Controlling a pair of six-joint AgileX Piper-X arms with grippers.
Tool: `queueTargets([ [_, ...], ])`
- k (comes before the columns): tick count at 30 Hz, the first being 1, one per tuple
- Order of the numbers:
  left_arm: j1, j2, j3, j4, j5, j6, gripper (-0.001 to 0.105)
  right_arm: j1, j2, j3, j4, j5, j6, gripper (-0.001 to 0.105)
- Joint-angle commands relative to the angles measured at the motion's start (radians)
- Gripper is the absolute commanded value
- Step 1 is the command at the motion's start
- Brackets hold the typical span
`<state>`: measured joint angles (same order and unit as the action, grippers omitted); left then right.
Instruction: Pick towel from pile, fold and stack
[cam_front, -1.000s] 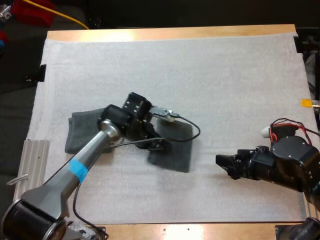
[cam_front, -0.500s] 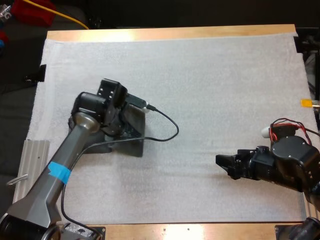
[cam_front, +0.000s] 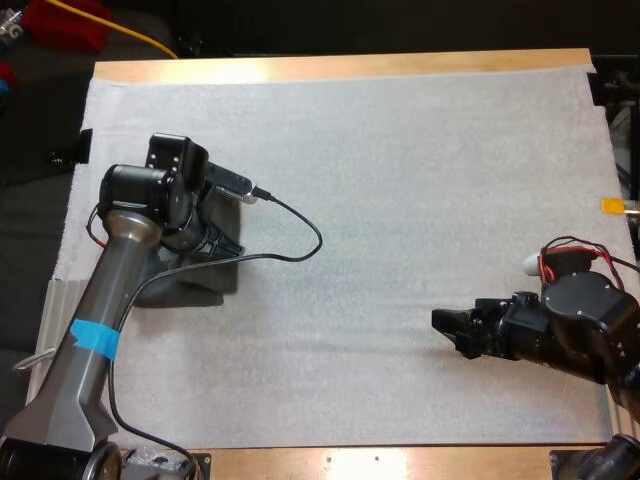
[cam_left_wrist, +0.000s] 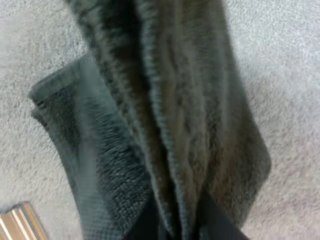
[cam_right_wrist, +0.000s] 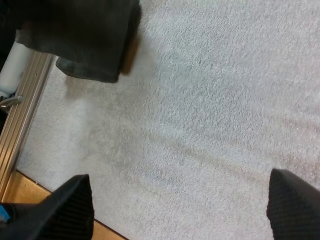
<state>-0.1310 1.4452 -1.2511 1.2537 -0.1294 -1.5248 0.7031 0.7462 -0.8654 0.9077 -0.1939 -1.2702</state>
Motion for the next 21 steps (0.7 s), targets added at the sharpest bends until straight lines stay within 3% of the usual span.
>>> queueTargets([
  [1, 0.005, -0.007, -0.007, 0.004, -0.012, 0.009, 0.0, 0.001, -0.004, -0.008, -0.008, -0.004, -0.006, 0.07],
  [8, 0.058, 0.007, 0.043, -0.027, 0.046, 0.009, 0.0, 0.001, -0.004, -0.008, -0.008, -0.004, -0.006, 0.07],
  [21, 0.187, 0.014, 0.185, -0.14, 0.005, 0.005, 0.0, 0.001, -0.004, -0.008, -0.008, -0.004, -0.006, 0.07],
])
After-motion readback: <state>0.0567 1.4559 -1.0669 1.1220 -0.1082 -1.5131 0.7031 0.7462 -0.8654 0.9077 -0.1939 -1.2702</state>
